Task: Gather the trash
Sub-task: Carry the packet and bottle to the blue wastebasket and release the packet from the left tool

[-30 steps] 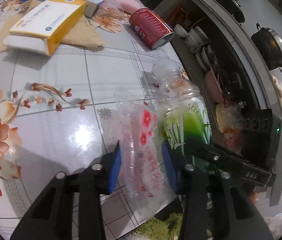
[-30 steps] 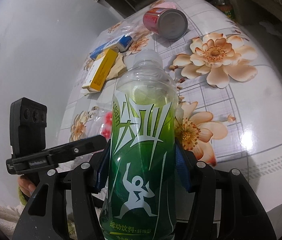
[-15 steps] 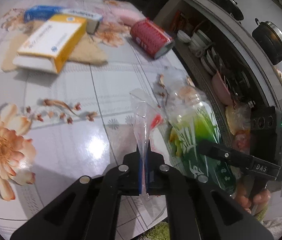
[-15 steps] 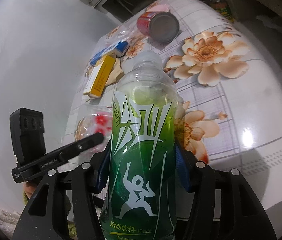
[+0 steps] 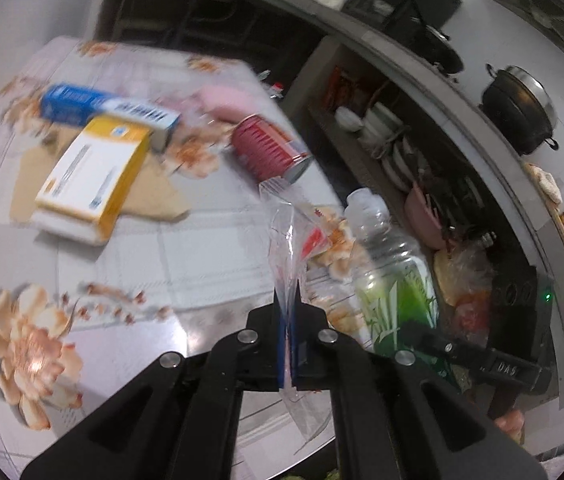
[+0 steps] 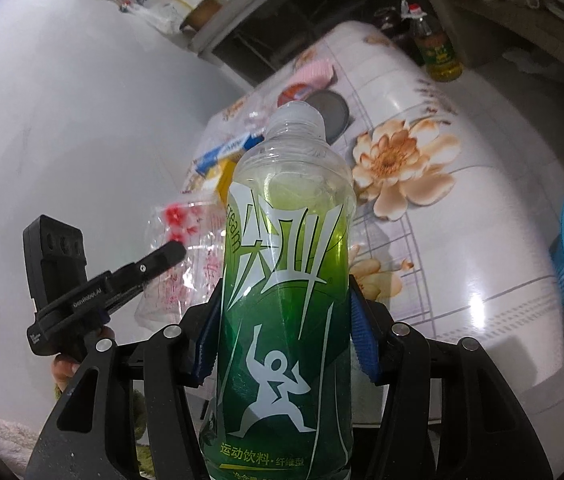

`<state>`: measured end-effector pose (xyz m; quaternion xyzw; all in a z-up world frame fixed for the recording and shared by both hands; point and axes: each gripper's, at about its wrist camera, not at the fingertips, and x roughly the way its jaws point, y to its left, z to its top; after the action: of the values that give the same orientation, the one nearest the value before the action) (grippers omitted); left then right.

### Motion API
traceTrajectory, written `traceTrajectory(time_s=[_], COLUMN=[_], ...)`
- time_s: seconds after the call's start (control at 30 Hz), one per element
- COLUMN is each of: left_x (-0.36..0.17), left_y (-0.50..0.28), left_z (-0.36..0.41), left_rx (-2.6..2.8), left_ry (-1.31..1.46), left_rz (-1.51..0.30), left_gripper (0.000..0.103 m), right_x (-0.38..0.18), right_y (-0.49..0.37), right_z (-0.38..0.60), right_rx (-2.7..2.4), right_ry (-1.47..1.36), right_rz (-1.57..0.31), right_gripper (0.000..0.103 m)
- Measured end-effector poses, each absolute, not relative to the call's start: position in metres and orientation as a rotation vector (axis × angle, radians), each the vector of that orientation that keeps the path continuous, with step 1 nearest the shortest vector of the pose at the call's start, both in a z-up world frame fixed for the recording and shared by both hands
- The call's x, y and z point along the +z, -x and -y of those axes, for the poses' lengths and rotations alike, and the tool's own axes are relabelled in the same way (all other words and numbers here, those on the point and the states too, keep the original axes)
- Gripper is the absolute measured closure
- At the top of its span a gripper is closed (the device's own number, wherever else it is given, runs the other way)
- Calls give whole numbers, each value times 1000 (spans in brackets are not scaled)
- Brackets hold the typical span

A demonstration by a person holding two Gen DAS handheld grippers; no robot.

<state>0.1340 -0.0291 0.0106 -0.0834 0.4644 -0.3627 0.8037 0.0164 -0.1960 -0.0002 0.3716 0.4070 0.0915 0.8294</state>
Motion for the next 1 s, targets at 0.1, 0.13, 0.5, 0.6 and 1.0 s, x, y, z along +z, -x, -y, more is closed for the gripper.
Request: traceTrajectory(time_s=[0.1,0.13,0.5,0.6,1.0], left_x=[20,24,13,-8,-141], left_y=[-132,-131,-114,-110,-107], left_z=[53,65,244,303,479], left_rx=[-813,-833,-1042,-1083,-915], left_ry=[146,129,-115,-182,-521], left_rz=[-974,-966,-1037,-1129,-1366], left_gripper=[102,102,102,102,99], right_x=[1,2,-18,-44,-108], right_y=[-4,2,114,149,196], right_z=[206,212,326,357,383], right_rx=[168,150,-257,-395,-531], right_ry=[-811,-819,-939,-993,-1160], right_rz=[-832,-818,-706,-723,-766], right_gripper=[50,50,50,50,50])
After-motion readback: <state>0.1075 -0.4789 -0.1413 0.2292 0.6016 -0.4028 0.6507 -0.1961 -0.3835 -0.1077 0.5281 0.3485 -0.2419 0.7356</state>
